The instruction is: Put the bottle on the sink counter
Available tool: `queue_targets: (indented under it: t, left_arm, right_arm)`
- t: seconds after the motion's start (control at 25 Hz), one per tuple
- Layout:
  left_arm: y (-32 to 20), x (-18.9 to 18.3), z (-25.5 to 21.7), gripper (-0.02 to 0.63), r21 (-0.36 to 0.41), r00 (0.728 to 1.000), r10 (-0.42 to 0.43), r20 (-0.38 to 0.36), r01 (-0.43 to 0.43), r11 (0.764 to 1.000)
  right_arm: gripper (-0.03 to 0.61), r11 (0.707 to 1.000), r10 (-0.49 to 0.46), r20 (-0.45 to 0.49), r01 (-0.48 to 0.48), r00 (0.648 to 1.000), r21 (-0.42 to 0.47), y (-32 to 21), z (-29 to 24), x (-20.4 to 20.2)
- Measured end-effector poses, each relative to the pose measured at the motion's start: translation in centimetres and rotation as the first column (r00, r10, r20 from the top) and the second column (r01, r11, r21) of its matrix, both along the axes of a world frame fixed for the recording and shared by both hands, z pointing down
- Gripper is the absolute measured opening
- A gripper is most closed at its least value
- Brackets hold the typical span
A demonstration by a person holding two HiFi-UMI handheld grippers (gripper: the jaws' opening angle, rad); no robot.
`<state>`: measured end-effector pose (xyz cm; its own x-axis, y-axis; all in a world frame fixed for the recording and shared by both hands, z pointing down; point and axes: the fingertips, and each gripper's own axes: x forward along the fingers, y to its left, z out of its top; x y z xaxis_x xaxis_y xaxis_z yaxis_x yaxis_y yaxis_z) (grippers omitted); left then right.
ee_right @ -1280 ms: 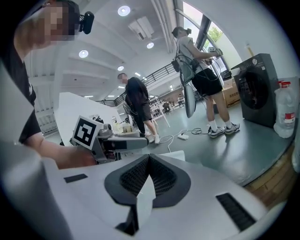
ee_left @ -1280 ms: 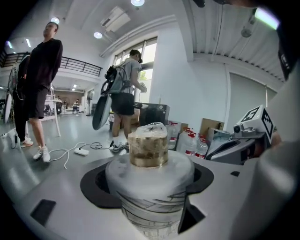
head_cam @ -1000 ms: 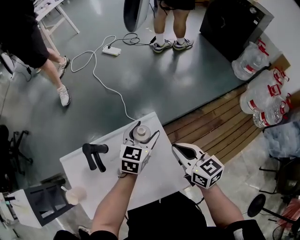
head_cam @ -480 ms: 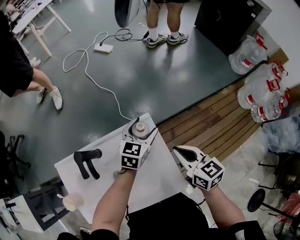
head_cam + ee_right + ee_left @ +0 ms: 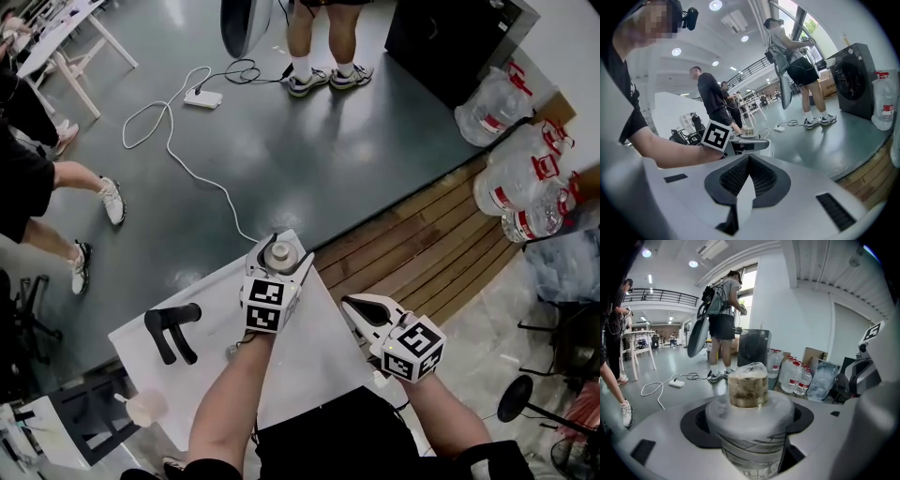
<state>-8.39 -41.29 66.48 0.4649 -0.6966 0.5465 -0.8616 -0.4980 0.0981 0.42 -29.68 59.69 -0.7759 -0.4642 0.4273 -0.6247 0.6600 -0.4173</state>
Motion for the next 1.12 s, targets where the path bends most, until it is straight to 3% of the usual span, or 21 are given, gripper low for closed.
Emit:
queue_targets:
  t: [0.6, 1.12]
  left_arm:
    - [-0.4, 0.3, 0.2, 0.345, 0.025, 0.997, 0.044, 0.058, -0.045, 0.999]
    - [0.7, -0.4, 0.6, 0.345, -0.026, 0.990, 0.056, 0.126, -0.054, 0.998]
  right_arm:
    - [0.015, 1.000, -0.019, 0.005, 0.019, 1.000, -0.022, 0.0, 0.6, -0.2]
    - [0.015, 0.999, -0.043, 0.016, 0.044, 0.999, -0.032, 0.3, 0.6, -0.1]
